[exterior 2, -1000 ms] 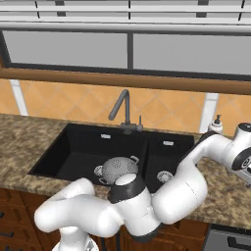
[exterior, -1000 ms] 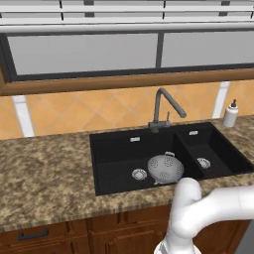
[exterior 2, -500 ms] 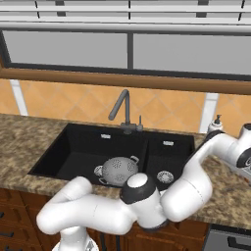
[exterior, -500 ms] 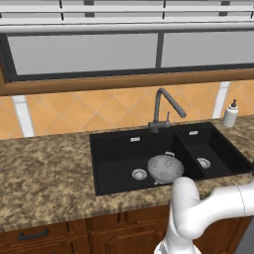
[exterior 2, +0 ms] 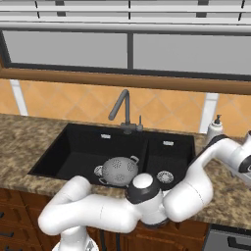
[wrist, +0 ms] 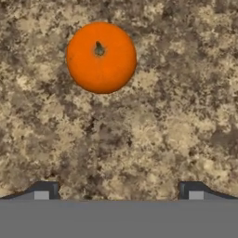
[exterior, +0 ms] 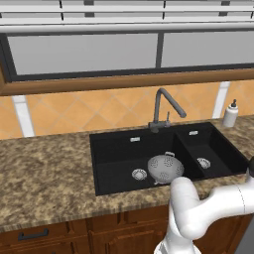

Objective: Put the colander in the sink, put the orange in the colander, and turn on the sink faucet and pour water over the colander.

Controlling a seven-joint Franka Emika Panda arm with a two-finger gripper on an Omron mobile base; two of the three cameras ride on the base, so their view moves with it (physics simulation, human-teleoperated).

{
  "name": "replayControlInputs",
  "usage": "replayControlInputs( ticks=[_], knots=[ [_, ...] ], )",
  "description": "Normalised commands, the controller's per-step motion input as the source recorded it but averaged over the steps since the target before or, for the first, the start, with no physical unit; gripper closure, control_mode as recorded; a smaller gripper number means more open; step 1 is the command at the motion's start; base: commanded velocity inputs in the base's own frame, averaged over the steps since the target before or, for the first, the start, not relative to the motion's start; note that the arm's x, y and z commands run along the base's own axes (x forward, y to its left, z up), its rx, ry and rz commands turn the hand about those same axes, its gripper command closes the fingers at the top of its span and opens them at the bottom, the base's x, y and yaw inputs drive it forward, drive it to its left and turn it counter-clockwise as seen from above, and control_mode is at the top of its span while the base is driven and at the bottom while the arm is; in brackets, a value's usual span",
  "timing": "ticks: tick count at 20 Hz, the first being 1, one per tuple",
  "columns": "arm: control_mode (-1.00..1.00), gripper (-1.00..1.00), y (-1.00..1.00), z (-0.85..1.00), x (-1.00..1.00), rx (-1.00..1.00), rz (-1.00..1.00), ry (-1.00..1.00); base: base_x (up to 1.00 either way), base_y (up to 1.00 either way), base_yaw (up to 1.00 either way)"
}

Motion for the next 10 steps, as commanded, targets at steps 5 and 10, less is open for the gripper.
replayControlInputs(
  ticks=[5, 10],
  knots=[
    [-1.0, -1.0, -0.01, -0.22, 0.0, -0.05, 0.0, -0.2, 0.0, 0.0, 0.0],
    [-1.0, -1.0, 0.02, -0.22, 0.01, -0.11, -0.06, -0.17, 0.0, 0.0, 0.0]
  ],
)
